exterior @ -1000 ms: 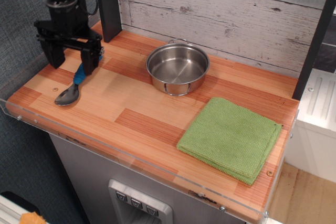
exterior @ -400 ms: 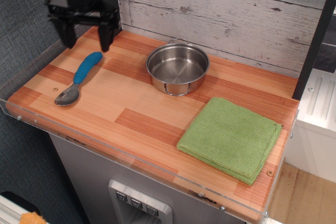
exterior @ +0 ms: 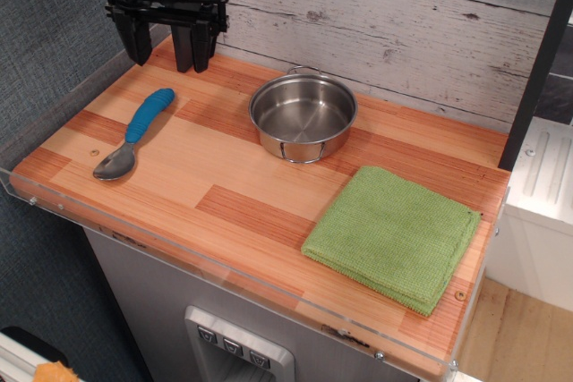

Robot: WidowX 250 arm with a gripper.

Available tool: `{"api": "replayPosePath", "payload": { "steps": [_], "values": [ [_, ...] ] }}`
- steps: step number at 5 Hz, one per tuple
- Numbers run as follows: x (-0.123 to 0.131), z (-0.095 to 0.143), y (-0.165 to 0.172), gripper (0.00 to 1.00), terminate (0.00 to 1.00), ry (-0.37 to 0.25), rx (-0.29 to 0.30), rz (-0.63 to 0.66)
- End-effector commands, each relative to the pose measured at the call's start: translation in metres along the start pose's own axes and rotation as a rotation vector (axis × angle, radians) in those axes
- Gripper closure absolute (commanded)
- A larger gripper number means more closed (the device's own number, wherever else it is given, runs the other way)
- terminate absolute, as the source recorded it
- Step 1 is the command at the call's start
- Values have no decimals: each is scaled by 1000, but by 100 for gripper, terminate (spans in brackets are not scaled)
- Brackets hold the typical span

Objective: Take the spatula from the vessel and place it on the table.

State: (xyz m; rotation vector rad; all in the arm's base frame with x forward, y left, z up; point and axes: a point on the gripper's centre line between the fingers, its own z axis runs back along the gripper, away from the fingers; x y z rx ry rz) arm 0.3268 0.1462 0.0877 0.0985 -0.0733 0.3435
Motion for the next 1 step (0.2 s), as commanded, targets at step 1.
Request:
{"api": "replayPosePath", "payload": {
  "steps": [1],
  "values": [
    [18, 18, 12, 0, 100, -48, 7, 7]
  ]
}}
